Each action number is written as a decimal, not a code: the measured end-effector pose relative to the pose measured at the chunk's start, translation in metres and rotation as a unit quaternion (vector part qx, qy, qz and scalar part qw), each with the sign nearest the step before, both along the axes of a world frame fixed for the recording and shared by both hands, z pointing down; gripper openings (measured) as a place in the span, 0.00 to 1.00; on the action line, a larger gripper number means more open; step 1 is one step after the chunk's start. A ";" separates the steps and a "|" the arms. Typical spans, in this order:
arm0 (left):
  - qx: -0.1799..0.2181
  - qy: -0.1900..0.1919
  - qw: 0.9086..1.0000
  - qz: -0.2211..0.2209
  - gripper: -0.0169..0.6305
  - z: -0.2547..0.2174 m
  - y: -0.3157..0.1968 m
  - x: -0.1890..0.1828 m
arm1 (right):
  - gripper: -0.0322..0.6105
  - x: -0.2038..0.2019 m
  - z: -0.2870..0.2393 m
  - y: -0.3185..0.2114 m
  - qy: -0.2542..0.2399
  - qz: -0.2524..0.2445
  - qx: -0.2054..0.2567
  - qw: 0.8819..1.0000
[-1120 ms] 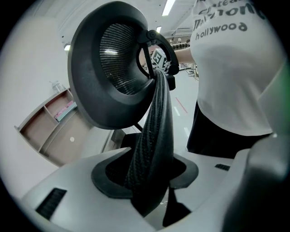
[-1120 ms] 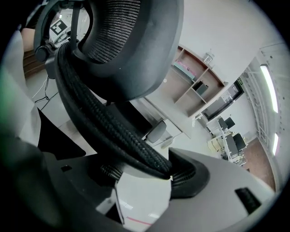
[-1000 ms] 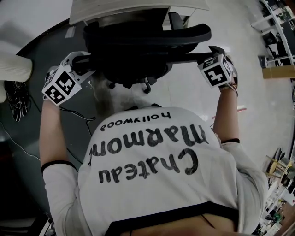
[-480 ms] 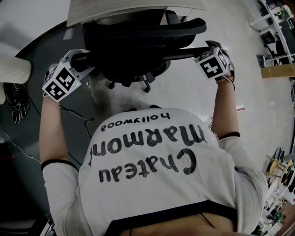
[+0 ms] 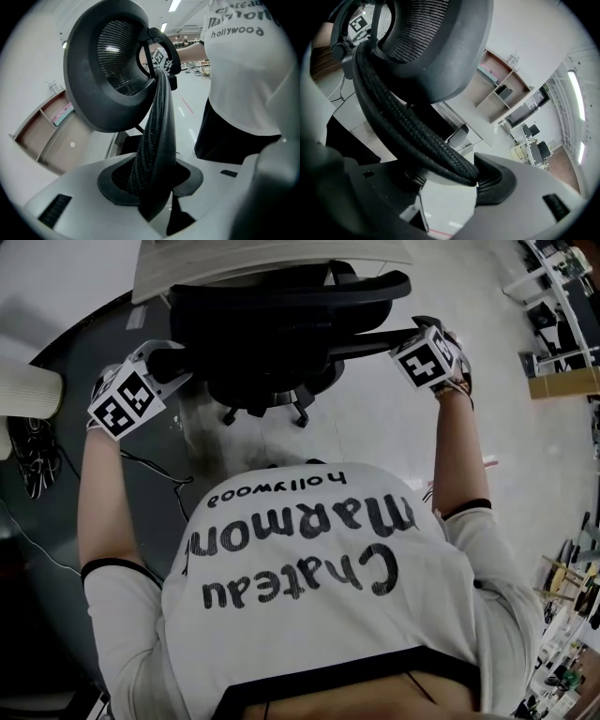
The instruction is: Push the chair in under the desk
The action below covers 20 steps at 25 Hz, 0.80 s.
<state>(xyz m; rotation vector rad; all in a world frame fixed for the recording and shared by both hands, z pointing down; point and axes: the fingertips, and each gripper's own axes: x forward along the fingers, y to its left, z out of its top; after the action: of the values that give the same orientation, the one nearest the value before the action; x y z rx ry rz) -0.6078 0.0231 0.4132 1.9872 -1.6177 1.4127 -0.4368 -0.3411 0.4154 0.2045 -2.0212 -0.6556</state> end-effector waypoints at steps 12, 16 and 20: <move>-0.014 -0.006 1.000 0.016 0.23 0.003 0.005 0.005 | 0.50 0.002 0.005 0.001 0.039 -0.010 0.012 0.999; -0.006 -0.005 1.000 0.013 0.23 0.000 0.007 0.004 | 0.50 0.002 0.002 0.005 0.027 -0.015 0.011 0.999; -0.003 -0.003 1.000 0.011 0.24 0.000 0.004 0.001 | 0.50 0.000 0.004 0.003 0.011 -0.009 0.007 1.000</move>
<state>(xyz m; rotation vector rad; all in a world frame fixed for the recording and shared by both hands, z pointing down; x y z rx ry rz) -0.6068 0.0268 0.4129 2.0057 -1.5955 1.4307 -0.4365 -0.3378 0.4193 0.1878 -2.0005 -0.6802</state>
